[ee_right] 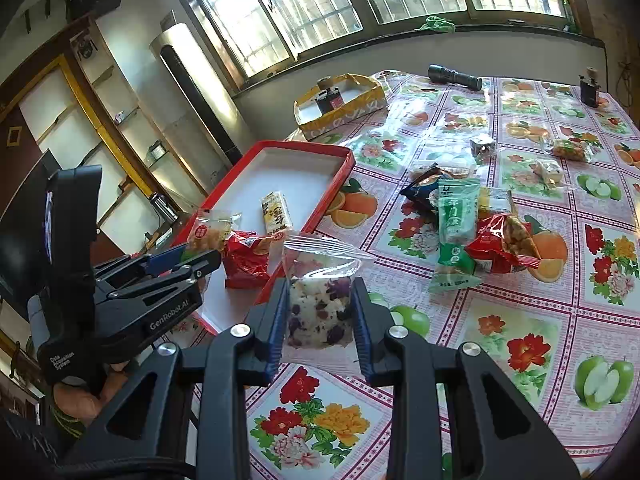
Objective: Organize snacks
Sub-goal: 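Carry the peanut pack and purple-dotted pastry toward the red-rimmed tray with both tools, then lower both snacks into the red-rimmed tray and open both tools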
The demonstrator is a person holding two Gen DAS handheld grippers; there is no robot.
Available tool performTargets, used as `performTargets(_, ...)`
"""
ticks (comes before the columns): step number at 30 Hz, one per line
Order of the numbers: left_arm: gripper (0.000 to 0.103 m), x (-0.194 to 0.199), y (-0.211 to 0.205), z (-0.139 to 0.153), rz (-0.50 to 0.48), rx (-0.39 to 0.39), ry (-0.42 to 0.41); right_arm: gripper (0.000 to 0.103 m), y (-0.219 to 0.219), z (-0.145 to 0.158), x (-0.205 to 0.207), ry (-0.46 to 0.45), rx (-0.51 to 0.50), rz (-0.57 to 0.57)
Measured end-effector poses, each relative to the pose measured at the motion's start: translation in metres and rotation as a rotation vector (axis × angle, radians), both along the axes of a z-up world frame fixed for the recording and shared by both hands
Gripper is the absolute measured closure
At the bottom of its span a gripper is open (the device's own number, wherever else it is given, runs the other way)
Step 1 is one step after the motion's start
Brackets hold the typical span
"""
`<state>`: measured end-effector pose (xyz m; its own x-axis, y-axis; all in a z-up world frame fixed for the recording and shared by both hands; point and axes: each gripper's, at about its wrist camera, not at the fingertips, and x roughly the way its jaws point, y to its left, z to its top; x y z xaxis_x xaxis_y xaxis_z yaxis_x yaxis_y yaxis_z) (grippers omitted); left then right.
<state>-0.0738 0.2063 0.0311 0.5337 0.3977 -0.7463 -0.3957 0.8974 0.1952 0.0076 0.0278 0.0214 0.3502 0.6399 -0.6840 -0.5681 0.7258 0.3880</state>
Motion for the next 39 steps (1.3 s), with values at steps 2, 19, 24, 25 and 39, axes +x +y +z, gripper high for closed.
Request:
performTargets(2,0.070,-0.001,0.005,-0.001,0.011,-0.004,-0.001,0.071,0.003,0.000,0.000,-0.001,-0.004,0.006)
performTargets(19,0.070,-0.002,0.038,-0.008,0.060,-0.056,0.000,0.071,0.027,-0.009,0.009,0.003,-0.021,0.028)
performTargets(24,0.070,-0.007,0.068,-0.006,0.074,-0.158,-0.022,0.071,0.047,-0.016,0.020,0.019,-0.004,0.050)
performTargets(25,0.070,-0.008,0.073,-0.006,0.079,-0.176,-0.029,0.071,0.053,-0.019,0.025,0.037,0.004,0.055)
performTargets(39,0.070,0.074,0.135,-0.013,0.137,-0.280,-0.037,0.071,0.172,-0.044,0.112,0.050,-0.042,0.111)
